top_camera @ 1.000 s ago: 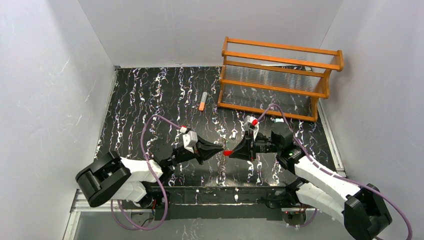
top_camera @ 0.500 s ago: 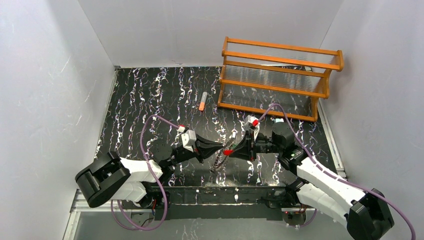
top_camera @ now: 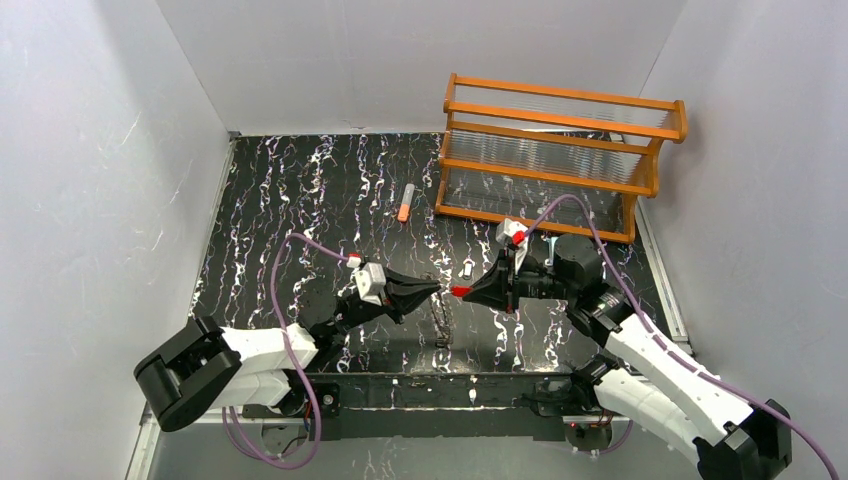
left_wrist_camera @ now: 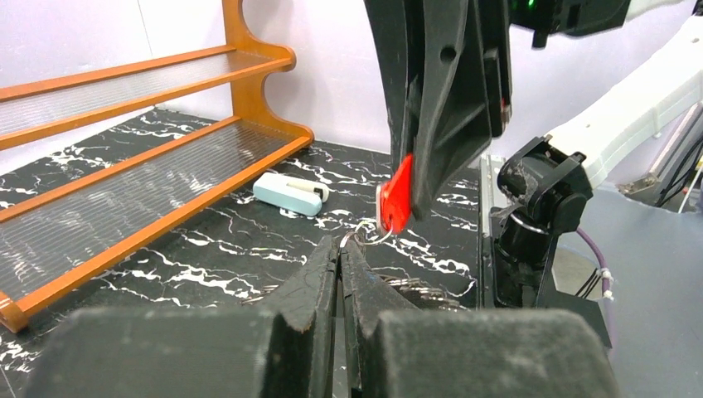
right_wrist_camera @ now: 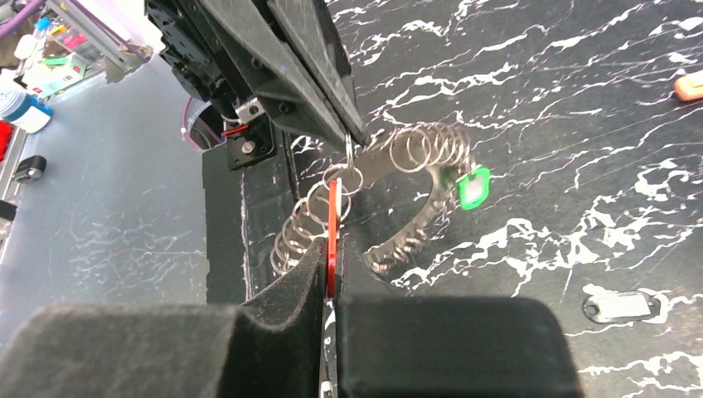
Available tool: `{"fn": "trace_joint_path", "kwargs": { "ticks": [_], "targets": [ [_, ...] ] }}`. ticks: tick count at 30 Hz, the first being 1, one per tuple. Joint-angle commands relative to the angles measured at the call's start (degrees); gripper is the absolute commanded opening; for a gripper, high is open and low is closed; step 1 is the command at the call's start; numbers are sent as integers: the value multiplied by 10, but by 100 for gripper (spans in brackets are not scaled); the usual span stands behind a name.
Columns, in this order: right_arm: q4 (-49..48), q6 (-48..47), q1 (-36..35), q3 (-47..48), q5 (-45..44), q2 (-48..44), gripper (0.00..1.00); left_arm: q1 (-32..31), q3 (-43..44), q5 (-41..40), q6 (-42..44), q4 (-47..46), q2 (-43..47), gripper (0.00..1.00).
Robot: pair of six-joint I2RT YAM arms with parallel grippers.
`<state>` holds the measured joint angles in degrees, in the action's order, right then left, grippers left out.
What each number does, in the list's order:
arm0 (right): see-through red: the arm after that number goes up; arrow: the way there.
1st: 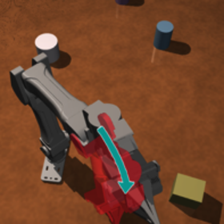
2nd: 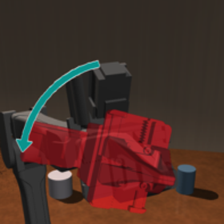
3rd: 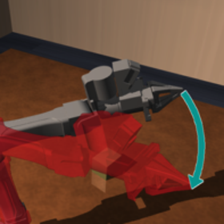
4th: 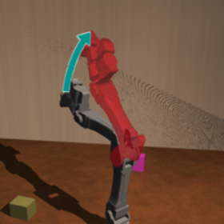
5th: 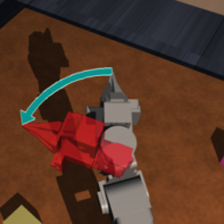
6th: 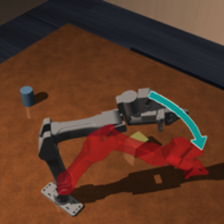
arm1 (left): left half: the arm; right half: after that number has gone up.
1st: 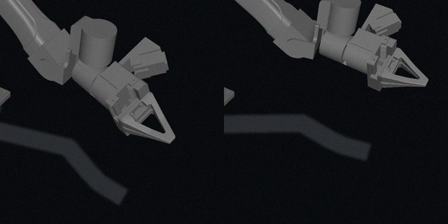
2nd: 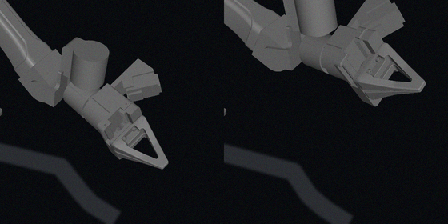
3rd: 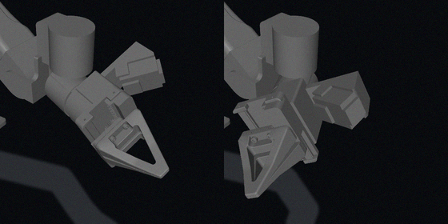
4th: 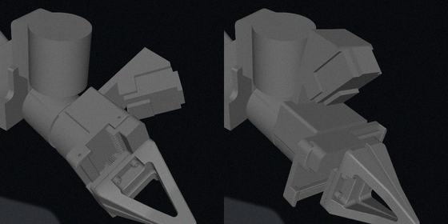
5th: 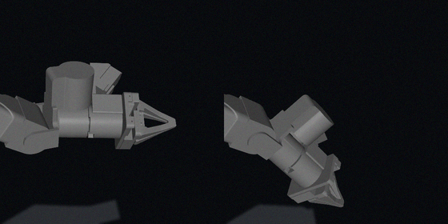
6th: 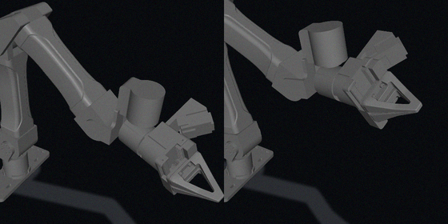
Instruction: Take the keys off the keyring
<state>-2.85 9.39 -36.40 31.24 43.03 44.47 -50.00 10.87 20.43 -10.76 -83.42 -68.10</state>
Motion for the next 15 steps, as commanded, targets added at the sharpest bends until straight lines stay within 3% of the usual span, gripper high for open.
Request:
{"fn": "trace_joint_path", "kwargs": {
  "ticks": [1, 15],
  "targets": [
    [43, -31, -2, 58, -6, -5, 1, 2, 15, -11, 35, 32, 22, 0],
    [101, -72, -2, 144, -7, 30, 1, -24, 45, 5, 118, 184, 49, 0]
  ]
}}
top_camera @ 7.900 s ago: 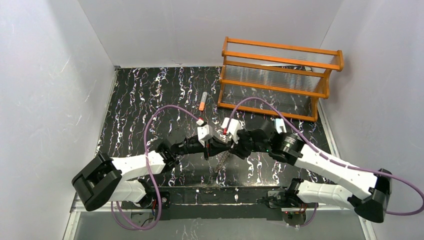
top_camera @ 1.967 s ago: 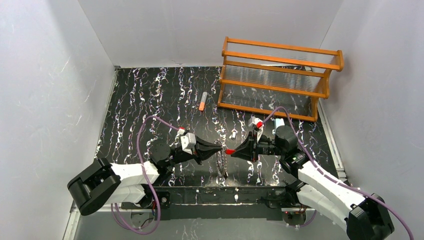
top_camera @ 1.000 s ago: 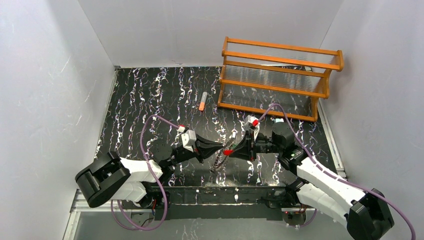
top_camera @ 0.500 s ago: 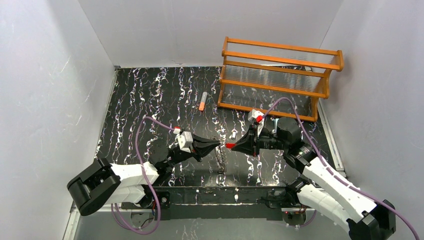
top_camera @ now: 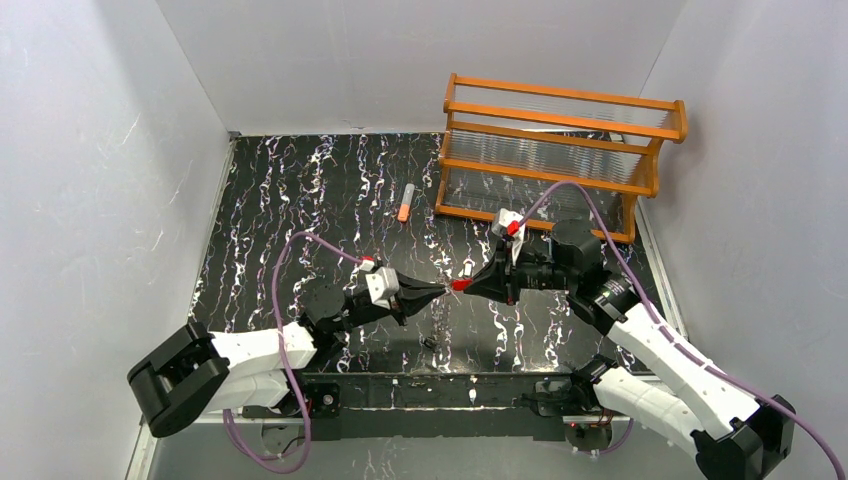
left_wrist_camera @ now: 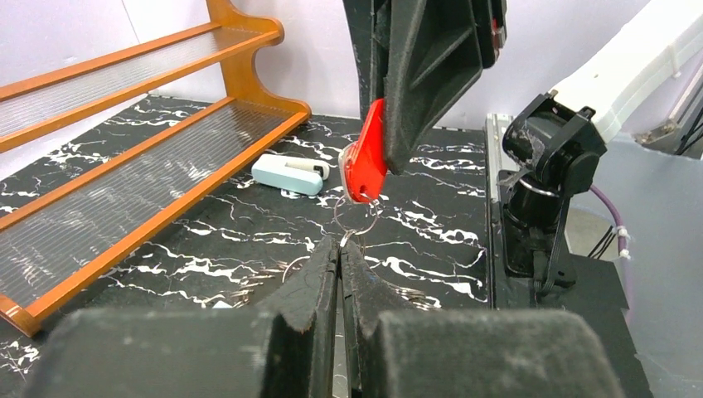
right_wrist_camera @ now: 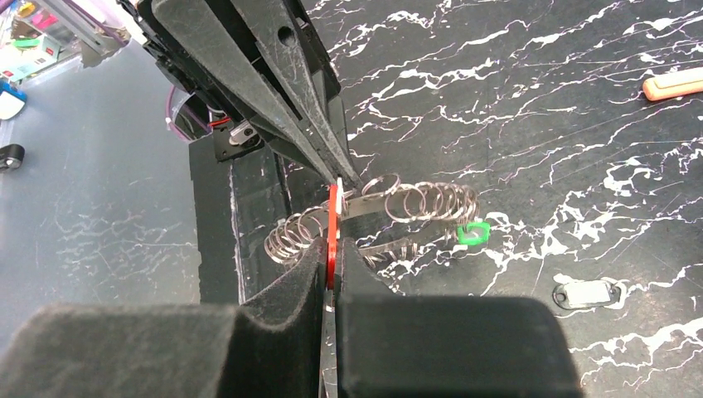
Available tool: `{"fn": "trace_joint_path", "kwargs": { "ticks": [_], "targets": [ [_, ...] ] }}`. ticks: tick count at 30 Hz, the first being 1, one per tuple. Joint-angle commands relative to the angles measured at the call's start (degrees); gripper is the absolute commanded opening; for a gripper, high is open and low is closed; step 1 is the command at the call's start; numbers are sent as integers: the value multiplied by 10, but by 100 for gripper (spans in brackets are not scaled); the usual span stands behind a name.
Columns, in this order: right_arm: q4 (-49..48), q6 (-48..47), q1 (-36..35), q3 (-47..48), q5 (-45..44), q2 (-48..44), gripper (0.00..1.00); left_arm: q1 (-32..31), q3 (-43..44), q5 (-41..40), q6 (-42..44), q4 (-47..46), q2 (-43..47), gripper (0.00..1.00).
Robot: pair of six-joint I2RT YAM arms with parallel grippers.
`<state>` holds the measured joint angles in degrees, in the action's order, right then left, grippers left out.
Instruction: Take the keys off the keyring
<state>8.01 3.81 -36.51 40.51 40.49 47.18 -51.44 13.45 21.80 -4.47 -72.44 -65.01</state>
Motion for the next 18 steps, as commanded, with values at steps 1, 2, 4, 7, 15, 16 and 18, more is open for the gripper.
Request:
{"fn": "trace_joint_path", "kwargs": {
  "ticks": [1, 2, 4, 7, 15, 16, 18],
  "targets": [
    [-4, -18, -1, 57, 23, 7, 1, -13, 21, -12, 67, 89, 19, 0],
    [-2, -20, -1, 62, 29, 12, 1, -16, 25, -13, 77, 101, 20, 0],
    [2, -22, -1, 72, 38, 23, 1, -22, 29, -13, 94, 122, 21, 0],
    [8, -23, -1, 85, 58, 41, 1, -25, 27, 0, 109, 126, 24, 0],
    [40, -55, -1, 99, 69, 60, 1, -24, 35, 36, 125, 123, -5, 0],
    [48, -61, -1, 98, 63, 59, 1, -24, 35, 36, 126, 121, -11, 0],
    [60, -67, -1, 93, 43, 60, 1, -24, 34, 27, 127, 119, -17, 5]
  ]
}}
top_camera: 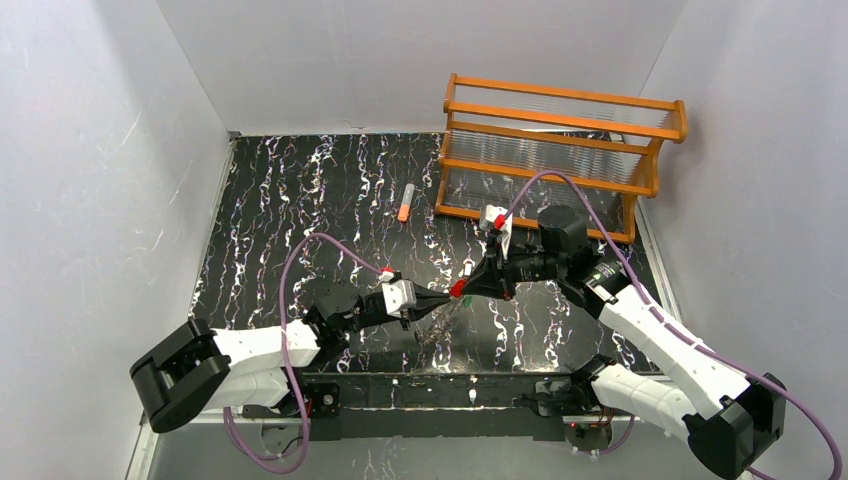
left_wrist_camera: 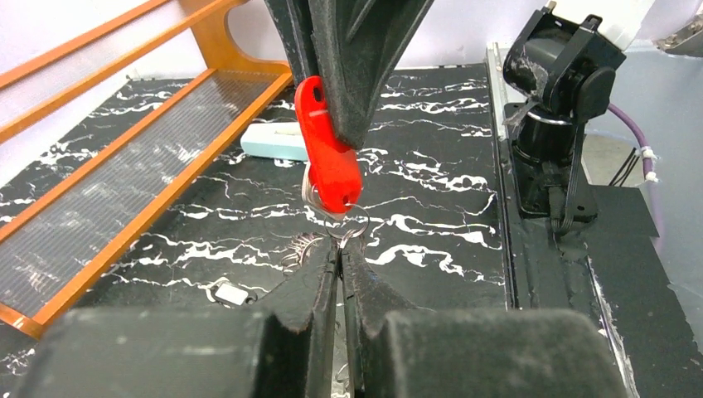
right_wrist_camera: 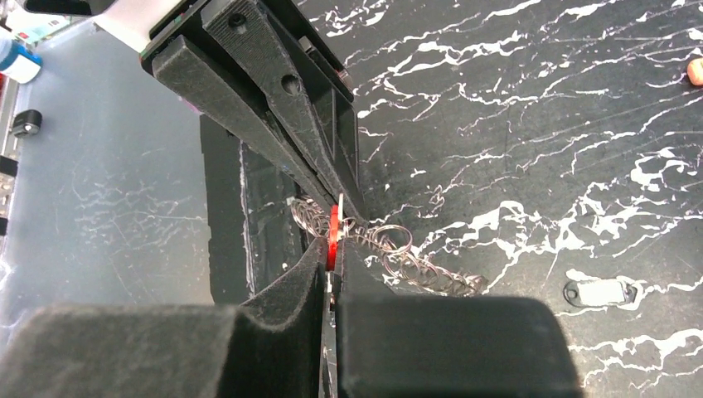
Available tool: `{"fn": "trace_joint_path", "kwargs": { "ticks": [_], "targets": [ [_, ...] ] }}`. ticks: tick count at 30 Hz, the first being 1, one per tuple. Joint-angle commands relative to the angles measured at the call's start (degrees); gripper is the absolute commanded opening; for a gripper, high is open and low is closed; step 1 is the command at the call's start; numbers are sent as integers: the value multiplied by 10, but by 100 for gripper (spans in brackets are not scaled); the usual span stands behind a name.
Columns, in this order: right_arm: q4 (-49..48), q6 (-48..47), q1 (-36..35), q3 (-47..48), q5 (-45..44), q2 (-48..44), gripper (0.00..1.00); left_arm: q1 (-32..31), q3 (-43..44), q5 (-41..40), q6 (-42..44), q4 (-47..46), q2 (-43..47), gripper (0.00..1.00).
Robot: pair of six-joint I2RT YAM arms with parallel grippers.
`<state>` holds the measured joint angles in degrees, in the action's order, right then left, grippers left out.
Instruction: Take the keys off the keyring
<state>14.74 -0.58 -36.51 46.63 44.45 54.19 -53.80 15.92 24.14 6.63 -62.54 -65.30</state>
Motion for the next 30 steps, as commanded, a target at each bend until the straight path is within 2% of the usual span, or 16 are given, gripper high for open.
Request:
{"fn": "trace_joint_path", "kwargs": {
  "ticks": [1, 7, 12, 16, 21, 25, 30],
  "targets": [
    [-5, -24, -1, 27, -6, -11, 1, -1, 8, -1, 15, 19, -16, 7],
    [-19, -12, -1, -3, -19, -7, 1, -1, 1, -38, 8, 18, -22, 30],
    [-28, 1, -8, -11, -50, 1, 1, -1, -13, -77, -22, 24, -4, 43],
    [-22, 23, -27, -10, -100, 13, 1, -2, 1, -130, -34, 123, 51, 47],
    [-31, 51, -63, -7, -181, 38, 1, -8, 26, -190, -61, 241, 103, 48],
    [-38, 78, -99, 15, -251, 74, 1, -17, 43, -211, -107, 302, 124, 48],
    [-31, 95, -141, 50, -316, 112, 1, -24, 62, -243, -110, 364, 143, 50]
  ]
}}
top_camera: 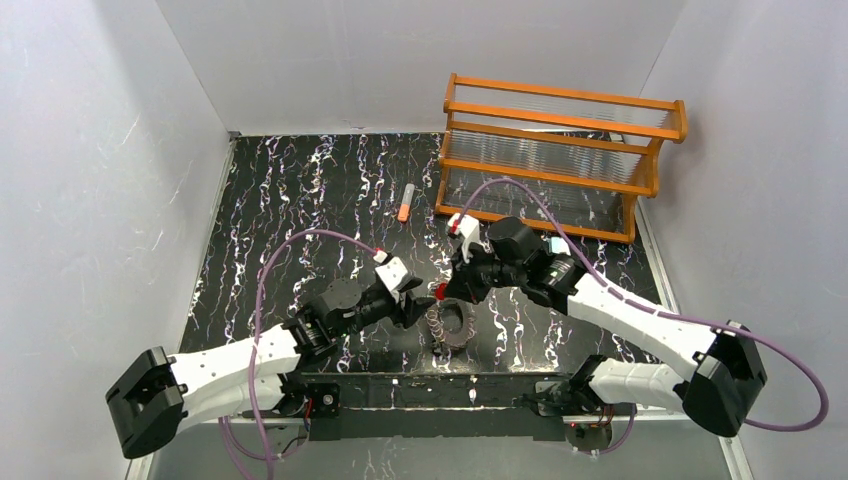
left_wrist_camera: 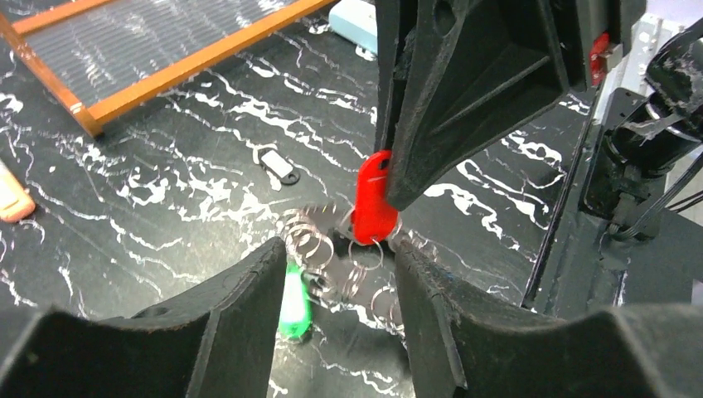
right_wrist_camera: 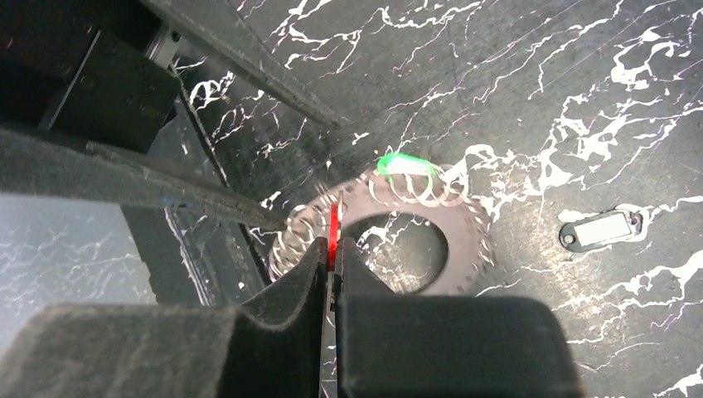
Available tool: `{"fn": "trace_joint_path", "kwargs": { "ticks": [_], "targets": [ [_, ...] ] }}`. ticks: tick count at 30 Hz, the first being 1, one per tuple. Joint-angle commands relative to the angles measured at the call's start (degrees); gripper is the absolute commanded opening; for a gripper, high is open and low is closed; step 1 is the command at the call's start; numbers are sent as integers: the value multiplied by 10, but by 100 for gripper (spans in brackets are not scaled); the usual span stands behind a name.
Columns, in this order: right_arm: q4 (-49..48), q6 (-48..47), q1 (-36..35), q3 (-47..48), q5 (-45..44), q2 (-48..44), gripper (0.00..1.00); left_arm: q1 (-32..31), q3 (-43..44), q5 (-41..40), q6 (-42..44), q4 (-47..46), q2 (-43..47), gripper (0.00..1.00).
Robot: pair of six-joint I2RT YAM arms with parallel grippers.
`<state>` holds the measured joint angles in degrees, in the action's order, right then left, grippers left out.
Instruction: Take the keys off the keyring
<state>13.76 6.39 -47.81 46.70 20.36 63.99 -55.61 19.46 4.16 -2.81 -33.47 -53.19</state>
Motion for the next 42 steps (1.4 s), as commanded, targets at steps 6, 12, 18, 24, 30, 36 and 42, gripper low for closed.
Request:
{"fn": "trace_joint_path", "kwargs": {
  "ticks": [6, 12, 18, 24, 30, 36, 42],
  "targets": [
    [-26, 14, -40, 51, -74, 11, 1, -5, 58, -78, 13, 147, 51, 50],
    [-10, 25, -41, 67, -100, 23, 1, -4, 87, -22, -11, 171, 20, 50],
    [-13, 52, -49, 78, -157, 37, 1, -5, 83, -77, -109, 151, -7, 49],
    [-12, 56, -51, 98, -181, 60, 1, -11, 63, -101, -174, 99, -52, 50],
    [-3, 53, -53, 109, -193, 68, 1, -26, 68, -144, -192, 89, -123, 50],
    [26, 46, -53, 118, -199, 66, 1, -27, 68, -232, -165, 145, -128, 47],
    [49, 46, -54, 115, -189, 57, 1, -21, 63, -323, -94, 153, -124, 44]
  ]
}}
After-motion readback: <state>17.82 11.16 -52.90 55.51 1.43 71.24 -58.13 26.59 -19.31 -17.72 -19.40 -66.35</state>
